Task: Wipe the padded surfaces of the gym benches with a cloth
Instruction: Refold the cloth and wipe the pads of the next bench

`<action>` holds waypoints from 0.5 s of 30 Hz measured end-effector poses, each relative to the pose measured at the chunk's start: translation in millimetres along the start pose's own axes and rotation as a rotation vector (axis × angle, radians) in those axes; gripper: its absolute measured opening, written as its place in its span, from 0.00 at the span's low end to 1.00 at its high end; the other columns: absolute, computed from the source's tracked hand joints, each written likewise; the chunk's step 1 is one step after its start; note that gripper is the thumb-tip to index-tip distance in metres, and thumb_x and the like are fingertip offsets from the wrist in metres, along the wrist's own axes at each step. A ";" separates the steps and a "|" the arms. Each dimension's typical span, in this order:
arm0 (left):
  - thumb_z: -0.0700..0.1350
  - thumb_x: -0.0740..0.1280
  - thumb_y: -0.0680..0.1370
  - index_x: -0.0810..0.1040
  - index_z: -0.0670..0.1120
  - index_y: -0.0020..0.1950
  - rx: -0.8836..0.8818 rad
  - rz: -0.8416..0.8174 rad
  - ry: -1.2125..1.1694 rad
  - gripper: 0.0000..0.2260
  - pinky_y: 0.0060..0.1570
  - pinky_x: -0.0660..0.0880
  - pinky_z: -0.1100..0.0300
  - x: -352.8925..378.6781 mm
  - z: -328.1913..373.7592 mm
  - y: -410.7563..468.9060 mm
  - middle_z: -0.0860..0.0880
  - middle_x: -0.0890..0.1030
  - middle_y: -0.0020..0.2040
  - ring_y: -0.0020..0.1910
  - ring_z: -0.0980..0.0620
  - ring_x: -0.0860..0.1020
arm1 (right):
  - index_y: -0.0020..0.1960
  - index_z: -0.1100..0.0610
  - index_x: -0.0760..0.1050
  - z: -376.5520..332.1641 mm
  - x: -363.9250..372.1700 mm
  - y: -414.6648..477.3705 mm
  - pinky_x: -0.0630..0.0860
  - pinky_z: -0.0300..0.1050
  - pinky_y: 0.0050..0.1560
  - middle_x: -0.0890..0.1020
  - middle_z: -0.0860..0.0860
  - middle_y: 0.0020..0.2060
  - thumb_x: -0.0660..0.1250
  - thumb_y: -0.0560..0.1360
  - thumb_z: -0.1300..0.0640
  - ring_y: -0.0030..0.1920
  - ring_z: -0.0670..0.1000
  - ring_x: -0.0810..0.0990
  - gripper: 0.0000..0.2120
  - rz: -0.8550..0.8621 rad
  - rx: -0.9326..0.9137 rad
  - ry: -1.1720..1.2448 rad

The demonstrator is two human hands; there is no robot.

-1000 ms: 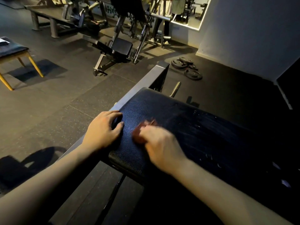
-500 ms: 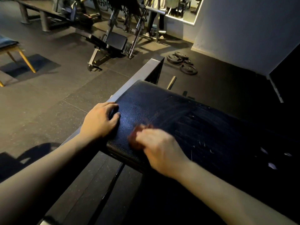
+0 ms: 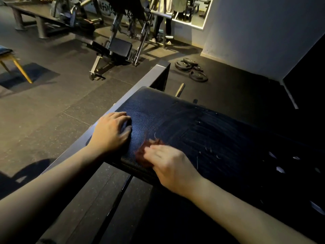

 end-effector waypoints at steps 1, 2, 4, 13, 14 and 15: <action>0.55 0.61 0.74 0.86 0.43 0.52 0.002 -0.002 -0.004 0.21 0.59 0.75 0.51 2.6 5.0 -1.6 0.42 0.85 0.56 0.56 0.41 0.83 | 0.57 0.60 0.82 -1.2 -6.7 -13.7 0.77 0.52 0.64 0.85 0.57 0.57 0.58 0.76 0.62 0.58 0.57 0.83 0.15 -0.026 -0.073 0.008; 0.56 0.62 0.74 0.86 0.43 0.53 -0.003 -0.013 -0.010 0.22 0.60 0.76 0.50 6.8 8.8 -3.8 0.42 0.85 0.57 0.57 0.41 0.83 | 0.57 0.60 0.82 13.6 -15.7 -24.4 0.77 0.51 0.65 0.85 0.57 0.57 0.58 0.77 0.62 0.58 0.56 0.83 0.16 -0.021 -0.088 -0.010; 0.60 0.62 0.74 0.86 0.45 0.57 -0.024 -0.041 -0.011 0.24 0.64 0.75 0.46 16.1 15.3 -10.0 0.43 0.84 0.61 0.61 0.43 0.81 | 0.59 0.57 0.82 77.8 -41.6 -36.1 0.79 0.50 0.62 0.86 0.56 0.55 0.59 0.77 0.62 0.56 0.55 0.85 0.17 0.044 0.080 -0.110; 0.60 0.61 0.78 0.83 0.48 0.62 -0.019 -0.035 0.066 0.22 0.69 0.69 0.46 21.7 30.3 -21.8 0.48 0.81 0.66 0.67 0.46 0.76 | 0.54 0.54 0.80 46.8 -19.0 -24.3 0.79 0.50 0.51 0.84 0.53 0.48 0.61 0.74 0.62 0.49 0.57 0.82 0.13 0.057 0.259 -0.057; 0.60 0.61 0.78 0.83 0.48 0.61 -0.010 -0.038 0.073 0.22 0.69 0.69 0.46 21.1 31.7 -21.7 0.48 0.81 0.65 0.66 0.46 0.76 | 0.55 0.55 0.79 21.0 -16.5 -38.5 0.78 0.50 0.54 0.84 0.53 0.50 0.60 0.75 0.61 0.51 0.55 0.81 0.13 0.033 0.120 -0.048; 0.60 0.61 0.78 0.83 0.47 0.60 -0.001 -0.038 0.082 0.21 0.68 0.69 0.46 20.3 33.2 -21.6 0.48 0.82 0.65 0.65 0.46 0.77 | 0.56 0.55 0.79 12.0 -20.1 -55.2 0.78 0.49 0.58 0.84 0.52 0.53 0.60 0.76 0.61 0.54 0.54 0.82 0.13 0.020 0.034 -0.044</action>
Point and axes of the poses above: each hand's wrist, its own y-axis towards the middle knuckle, its own x-axis out of the palm, z = x × y, the point moved 10 cm from there along y, towards the middle knuckle
